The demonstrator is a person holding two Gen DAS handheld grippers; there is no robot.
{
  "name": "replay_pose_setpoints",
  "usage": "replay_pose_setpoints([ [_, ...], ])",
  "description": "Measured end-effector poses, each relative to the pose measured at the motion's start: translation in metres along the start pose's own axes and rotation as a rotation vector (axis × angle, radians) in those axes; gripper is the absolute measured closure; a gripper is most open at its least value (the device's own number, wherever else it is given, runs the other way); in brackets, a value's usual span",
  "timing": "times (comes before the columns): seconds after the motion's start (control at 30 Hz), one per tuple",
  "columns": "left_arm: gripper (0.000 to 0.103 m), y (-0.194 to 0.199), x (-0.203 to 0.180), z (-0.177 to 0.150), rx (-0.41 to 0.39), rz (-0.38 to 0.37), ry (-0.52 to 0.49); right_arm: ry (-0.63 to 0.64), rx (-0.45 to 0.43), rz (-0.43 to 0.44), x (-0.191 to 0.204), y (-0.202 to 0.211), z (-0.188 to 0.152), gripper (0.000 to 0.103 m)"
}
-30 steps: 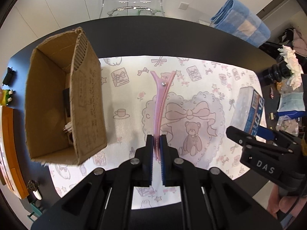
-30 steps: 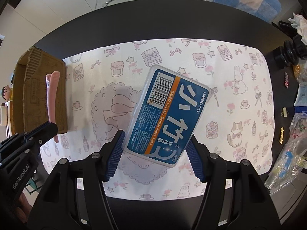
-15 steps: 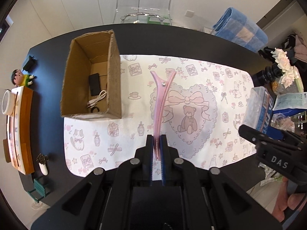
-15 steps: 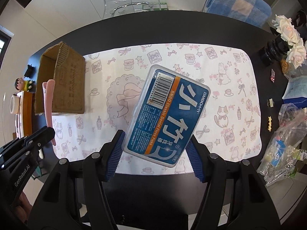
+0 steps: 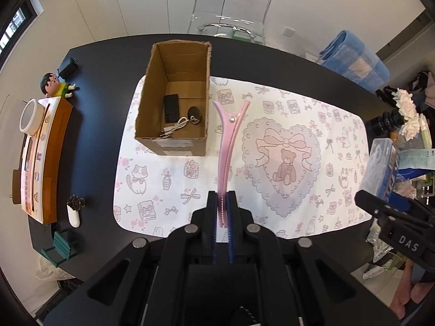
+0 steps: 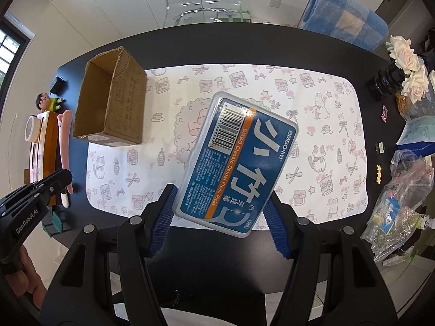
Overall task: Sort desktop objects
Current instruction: 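Carry the pink clip into the box and open the left tool while right tool carries the case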
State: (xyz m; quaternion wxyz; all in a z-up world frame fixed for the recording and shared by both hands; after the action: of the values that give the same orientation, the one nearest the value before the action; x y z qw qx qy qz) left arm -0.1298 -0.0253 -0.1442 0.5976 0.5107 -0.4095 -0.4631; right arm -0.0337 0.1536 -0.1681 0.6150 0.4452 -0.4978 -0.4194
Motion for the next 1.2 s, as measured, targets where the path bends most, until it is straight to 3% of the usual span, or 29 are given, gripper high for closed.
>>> replay_pose_setpoints([
  [0.67,0.096,0.009,0.077,0.011,0.0,0.014,0.079,0.119,-0.013,0.019,0.085,-0.005,0.049,0.038],
  [1.2,0.096,-0.045,0.075,0.06,0.076,-0.027,0.047,0.14,-0.002,0.002,0.111,-0.021,0.102,0.038],
])
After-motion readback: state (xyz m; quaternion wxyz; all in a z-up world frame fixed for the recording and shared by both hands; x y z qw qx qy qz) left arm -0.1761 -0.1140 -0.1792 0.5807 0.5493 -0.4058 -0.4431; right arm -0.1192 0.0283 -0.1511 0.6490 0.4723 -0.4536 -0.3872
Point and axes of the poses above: each gripper's, at about its wrist camera, not at the fingertips, and y roughly against the way its jaws point, x to its left, z to its top, the point moved 6 cm from there along -y, roughly the way its jaws point, and after that the axes turned 13 degrees about y, right-handed, at the moved point
